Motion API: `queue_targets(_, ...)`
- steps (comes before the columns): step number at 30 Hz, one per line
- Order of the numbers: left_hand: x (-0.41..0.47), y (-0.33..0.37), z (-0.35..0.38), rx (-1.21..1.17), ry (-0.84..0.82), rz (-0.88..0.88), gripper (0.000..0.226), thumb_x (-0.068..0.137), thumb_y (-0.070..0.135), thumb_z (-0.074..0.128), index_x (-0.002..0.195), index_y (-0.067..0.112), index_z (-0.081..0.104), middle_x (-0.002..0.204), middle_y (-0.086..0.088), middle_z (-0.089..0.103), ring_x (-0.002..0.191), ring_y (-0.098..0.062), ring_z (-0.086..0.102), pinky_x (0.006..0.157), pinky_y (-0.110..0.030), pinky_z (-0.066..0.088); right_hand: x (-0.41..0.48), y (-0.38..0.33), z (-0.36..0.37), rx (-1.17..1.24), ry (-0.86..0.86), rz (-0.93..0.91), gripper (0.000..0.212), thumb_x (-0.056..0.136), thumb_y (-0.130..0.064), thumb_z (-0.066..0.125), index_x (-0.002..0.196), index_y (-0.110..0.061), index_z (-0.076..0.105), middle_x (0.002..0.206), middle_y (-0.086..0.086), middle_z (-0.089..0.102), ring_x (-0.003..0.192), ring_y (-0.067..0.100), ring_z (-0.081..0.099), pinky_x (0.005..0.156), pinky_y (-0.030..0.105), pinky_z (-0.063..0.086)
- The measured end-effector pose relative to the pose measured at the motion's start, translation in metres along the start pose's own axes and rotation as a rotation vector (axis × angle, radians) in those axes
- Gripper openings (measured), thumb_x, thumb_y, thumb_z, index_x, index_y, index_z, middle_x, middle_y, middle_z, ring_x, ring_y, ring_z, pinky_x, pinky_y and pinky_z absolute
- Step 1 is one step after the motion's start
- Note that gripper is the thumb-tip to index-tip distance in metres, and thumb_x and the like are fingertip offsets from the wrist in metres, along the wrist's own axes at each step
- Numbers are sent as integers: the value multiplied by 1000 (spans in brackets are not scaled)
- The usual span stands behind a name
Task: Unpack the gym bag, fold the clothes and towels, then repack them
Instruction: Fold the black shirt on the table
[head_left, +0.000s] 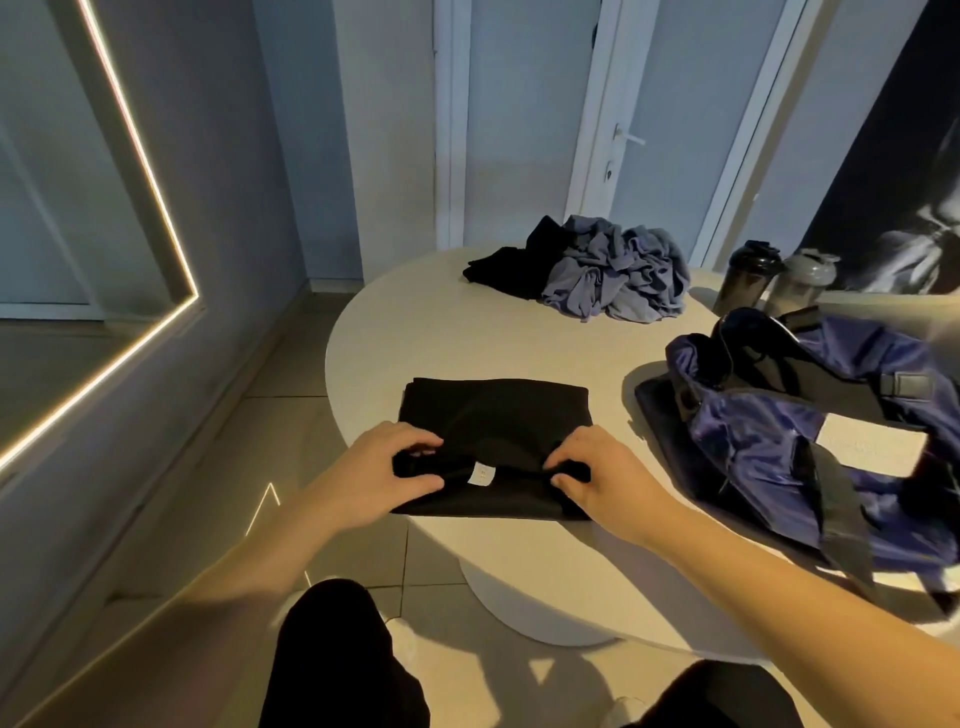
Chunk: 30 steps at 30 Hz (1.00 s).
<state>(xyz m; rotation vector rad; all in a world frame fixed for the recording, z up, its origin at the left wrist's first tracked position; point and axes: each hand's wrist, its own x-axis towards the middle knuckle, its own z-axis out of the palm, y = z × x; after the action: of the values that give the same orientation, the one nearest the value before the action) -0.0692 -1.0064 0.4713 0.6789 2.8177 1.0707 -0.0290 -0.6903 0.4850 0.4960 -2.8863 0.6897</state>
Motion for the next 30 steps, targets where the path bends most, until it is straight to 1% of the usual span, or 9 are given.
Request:
queue_targets(5,11,10,6,175,156,176,12,92,30,72,103,35,73,94,23,57,96,-1,51,88,-26,45,-2,-9,-4,63,157,-28,12,95,-21,67,103,-27,74,104,-15,61,105,3,50,93,17,44)
queue_targets(8,4,8,7,150,297,337,11,88,19,74,91,29,70,104,19,59,107,-7,53,99,-23,38,-13,-8,-4,116,249,-63,13,92,-16,68,100,-25,74,104,-18,60,108,3,51,93,10,39)
queue_targets(11,-6,-1,12,194,198,402,11,86,21,70,86,31,66,122,19,56,122,-8,48,107,-25,36,-25,-1,3,92,121,-130,11,89,-20,71,96,-27,74,108,-21,58,111,3,51,96,15,41)
queue_targets(14,-9,-4,14,180,7,327,13,88,27,68,80,35,64,125,25,55,126,-6,48,108,-28,41,-26,0,0,125,-12,-93,7,91,-33,68,91,-31,75,106,-23,61,110,1,54,94,21,46)
queue_targets(16,-7,7,11,71,-38,215,14,94,35,64,80,35,67,110,23,65,112,-4,59,101,-30,49,-17,-5,-5,197,82,-43,12,94,-33,62,90,-30,73,99,-20,65,102,2,58,87,22,48)
queue_targets(20,24,44,10,-161,185,-68,27,102,41,53,85,27,70,80,12,69,75,-7,66,81,-34,56,28,-18,-9,218,298,127,20,102,-26,53,113,-26,69,113,-11,66,104,4,57,92,20,45)
queue_targets(23,59,53,23,43,287,-91,21,101,40,55,109,26,67,113,7,66,108,-13,61,93,-31,48,62,-10,5,-8,188,99,40,105,-33,46,140,-18,56,148,3,52,140,20,40,118,36,32)
queue_targets(26,76,42,46,375,104,-142,70,99,63,40,155,22,36,164,-5,28,152,-26,20,124,-46,18,73,7,26,-207,-12,128,66,104,-57,32,159,-22,27,168,5,14,156,23,4,126,43,7)
queue_targets(30,72,23,66,512,-36,-166,86,94,79,14,163,29,-1,171,-3,-2,156,-27,-8,126,-52,-4,67,21,47,-272,-112,169,72,100,-68,15,162,-32,9,170,0,1,156,20,-7,125,43,-4)
